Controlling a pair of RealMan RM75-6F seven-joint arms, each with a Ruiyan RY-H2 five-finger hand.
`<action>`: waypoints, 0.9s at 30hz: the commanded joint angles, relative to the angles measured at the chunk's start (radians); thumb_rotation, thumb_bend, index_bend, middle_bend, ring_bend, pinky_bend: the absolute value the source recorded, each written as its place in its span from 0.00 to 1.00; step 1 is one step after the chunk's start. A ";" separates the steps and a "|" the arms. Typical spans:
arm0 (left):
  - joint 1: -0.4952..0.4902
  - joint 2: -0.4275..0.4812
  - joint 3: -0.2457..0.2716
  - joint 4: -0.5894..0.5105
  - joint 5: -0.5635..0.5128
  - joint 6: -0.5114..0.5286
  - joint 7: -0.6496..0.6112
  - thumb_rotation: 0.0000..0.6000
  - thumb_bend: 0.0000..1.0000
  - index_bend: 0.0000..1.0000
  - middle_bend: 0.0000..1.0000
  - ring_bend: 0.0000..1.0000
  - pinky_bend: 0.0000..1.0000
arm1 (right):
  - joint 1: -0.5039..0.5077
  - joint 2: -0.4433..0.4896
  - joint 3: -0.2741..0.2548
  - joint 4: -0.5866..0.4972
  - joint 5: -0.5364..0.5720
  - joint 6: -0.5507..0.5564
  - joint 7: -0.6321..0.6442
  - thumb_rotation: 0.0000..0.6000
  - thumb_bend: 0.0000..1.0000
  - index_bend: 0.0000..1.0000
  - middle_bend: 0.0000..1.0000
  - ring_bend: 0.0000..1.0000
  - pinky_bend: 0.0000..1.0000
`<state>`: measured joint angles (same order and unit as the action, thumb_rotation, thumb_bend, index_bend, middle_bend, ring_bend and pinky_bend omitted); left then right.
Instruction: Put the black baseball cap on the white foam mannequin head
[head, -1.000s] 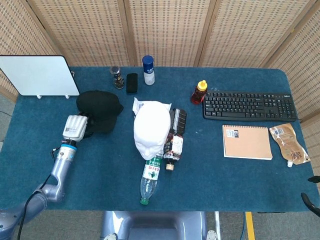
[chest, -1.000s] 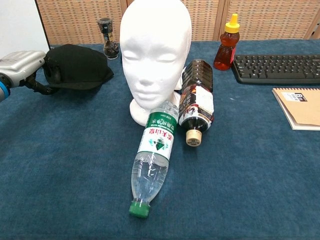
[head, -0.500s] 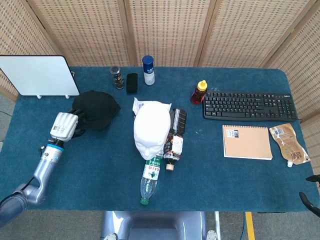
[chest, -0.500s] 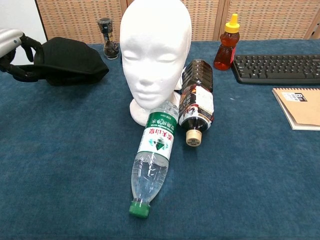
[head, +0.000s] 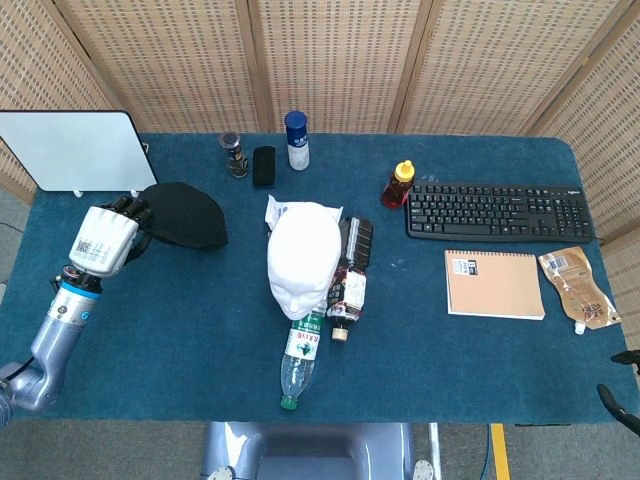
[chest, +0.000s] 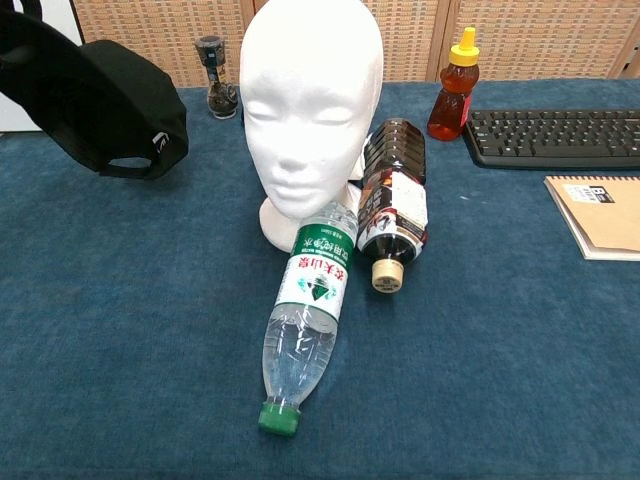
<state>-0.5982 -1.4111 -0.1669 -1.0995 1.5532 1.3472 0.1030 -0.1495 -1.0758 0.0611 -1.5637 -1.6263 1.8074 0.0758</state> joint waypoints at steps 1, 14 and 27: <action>-0.009 0.034 -0.019 -0.061 0.008 0.023 0.055 1.00 0.68 0.64 0.44 0.40 0.74 | 0.000 -0.002 0.000 0.004 0.001 0.000 0.004 1.00 0.23 0.43 0.47 0.52 0.58; -0.077 0.113 -0.117 -0.234 0.017 0.066 0.192 1.00 0.68 0.65 0.46 0.41 0.74 | -0.001 -0.013 0.003 0.022 0.003 0.003 0.024 1.00 0.23 0.43 0.47 0.52 0.57; -0.195 0.074 -0.209 -0.282 -0.025 0.030 0.256 1.00 0.68 0.66 0.46 0.41 0.74 | -0.005 -0.016 0.004 0.030 0.010 0.006 0.035 1.00 0.23 0.43 0.47 0.52 0.57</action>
<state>-0.7797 -1.3244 -0.3661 -1.3790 1.5362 1.3823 0.3525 -0.1538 -1.0921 0.0651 -1.5345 -1.6166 1.8130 0.1104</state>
